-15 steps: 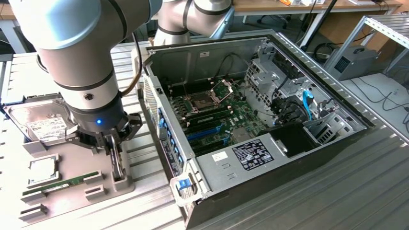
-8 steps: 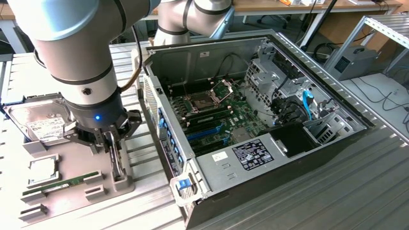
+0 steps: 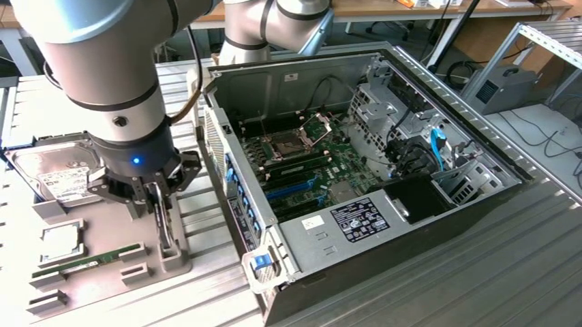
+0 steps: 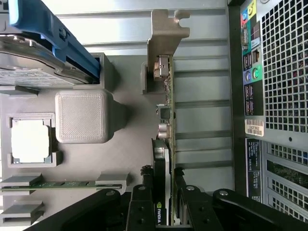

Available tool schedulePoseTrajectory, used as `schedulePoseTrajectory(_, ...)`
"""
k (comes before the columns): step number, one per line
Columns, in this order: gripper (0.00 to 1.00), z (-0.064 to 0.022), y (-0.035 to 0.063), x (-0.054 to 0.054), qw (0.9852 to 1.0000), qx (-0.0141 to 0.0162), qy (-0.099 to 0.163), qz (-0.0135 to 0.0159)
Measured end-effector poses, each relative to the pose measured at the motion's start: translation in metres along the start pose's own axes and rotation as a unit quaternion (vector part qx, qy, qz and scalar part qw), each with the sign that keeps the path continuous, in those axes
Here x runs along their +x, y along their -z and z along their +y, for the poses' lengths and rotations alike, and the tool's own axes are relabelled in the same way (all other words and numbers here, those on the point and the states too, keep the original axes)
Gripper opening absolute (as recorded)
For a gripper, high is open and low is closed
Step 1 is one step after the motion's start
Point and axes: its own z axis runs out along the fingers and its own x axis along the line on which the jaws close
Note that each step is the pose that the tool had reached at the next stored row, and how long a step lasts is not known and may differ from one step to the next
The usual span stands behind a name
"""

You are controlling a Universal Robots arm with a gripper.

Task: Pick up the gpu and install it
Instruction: 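Pick up the gpu and move the gpu toward the slot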

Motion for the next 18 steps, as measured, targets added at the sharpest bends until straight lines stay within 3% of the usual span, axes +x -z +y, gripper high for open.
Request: schedulePoseTrajectory(18,0.27,0.0018,0.0375,-0.001,1.0000,-0.0001,0.000,-0.0001)
